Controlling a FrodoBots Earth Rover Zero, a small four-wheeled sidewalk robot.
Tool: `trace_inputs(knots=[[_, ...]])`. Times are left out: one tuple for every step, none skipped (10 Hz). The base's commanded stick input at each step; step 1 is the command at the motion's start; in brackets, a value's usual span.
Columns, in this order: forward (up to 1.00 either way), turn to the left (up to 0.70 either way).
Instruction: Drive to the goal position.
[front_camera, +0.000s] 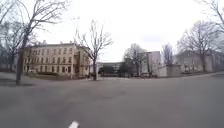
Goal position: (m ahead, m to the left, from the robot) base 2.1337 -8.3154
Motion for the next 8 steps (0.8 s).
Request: trace_inputs(knots=[[1.0, 0.0], [1.0, 0.0], [1.0, 0.0], [1.0, 0.0], [1.0, 0.0], [1.0, 0.0], [1.0, 0.0], [1.0, 0.0]])
